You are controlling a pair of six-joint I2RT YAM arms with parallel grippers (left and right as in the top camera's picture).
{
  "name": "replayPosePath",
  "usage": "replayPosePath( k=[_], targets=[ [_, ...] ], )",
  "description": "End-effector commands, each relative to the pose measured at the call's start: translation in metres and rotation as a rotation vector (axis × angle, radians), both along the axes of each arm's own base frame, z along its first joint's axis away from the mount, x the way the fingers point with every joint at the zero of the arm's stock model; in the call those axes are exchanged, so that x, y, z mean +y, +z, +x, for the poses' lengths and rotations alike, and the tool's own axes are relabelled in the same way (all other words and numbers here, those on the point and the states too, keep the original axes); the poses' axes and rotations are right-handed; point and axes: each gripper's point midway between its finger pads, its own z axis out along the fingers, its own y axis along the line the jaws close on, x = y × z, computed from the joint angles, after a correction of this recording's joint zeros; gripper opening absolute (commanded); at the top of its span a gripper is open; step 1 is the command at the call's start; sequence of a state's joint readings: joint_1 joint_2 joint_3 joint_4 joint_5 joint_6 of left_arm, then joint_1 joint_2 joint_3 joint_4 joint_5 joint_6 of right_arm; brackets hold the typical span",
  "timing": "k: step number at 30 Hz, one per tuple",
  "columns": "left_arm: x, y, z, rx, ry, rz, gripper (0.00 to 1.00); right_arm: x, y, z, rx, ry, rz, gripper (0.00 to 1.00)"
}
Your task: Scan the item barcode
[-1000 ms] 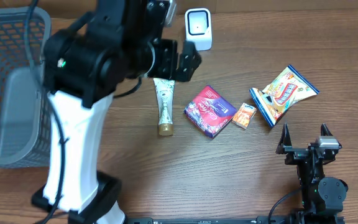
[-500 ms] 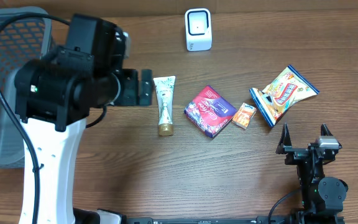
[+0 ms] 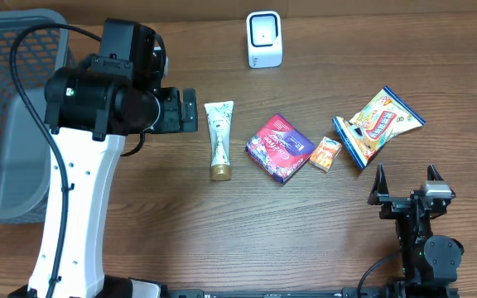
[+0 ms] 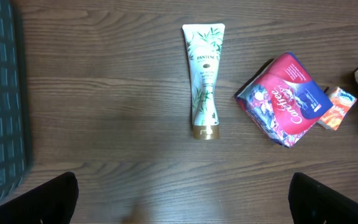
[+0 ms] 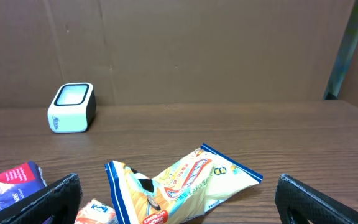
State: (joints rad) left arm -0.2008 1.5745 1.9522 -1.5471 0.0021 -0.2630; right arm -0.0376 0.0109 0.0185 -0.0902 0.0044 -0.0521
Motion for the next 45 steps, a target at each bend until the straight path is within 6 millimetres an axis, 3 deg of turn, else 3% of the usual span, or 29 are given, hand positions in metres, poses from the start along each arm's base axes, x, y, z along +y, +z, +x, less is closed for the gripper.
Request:
replayPosePath(
  k=[1,27,29,31,34,36,38,41,45],
  targets=[
    [0.003,-0.01,0.007,0.027,0.023,0.012,1.0,0.001,-0.002,0.0,-0.003,0.005,-0.001,1.0],
    [0.002,-0.014,0.009,0.039,0.022,0.015,1.0,0.002,0.0,0.0,-0.013,0.008,-0.001,1.0],
    [0.002,-0.014,0.009,0.039,0.023,0.014,1.0,0.028,0.002,-0.001,-0.015,0.157,0.055,1.0],
    [0.002,-0.014,0.009,0.039,0.023,0.014,1.0,0.04,0.007,-0.003,-0.032,0.23,0.056,1.0],
    [0.002,-0.014,0.009,0.039,0.023,0.014,1.0,0.065,0.024,-0.012,-0.102,0.384,0.041,1.0],
    [0.002,-0.014,0.009,0.039,0.022,0.015,1.0,0.091,0.049,-0.028,-0.209,0.553,0.0,1.0],
    [0.002,-0.014,0.009,0.039,0.023,0.014,1.0,0.094,0.063,-0.033,-0.272,0.572,-0.015,1.0],
    [0.002,-0.014,0.009,0.039,0.023,0.014,1.0,0.093,0.106,-0.049,-0.462,0.573,-0.036,1.0],
    [0.002,-0.014,0.009,0.039,0.023,0.014,1.0,0.076,0.139,-0.052,-0.521,0.462,-0.023,1.0]
  ],
)
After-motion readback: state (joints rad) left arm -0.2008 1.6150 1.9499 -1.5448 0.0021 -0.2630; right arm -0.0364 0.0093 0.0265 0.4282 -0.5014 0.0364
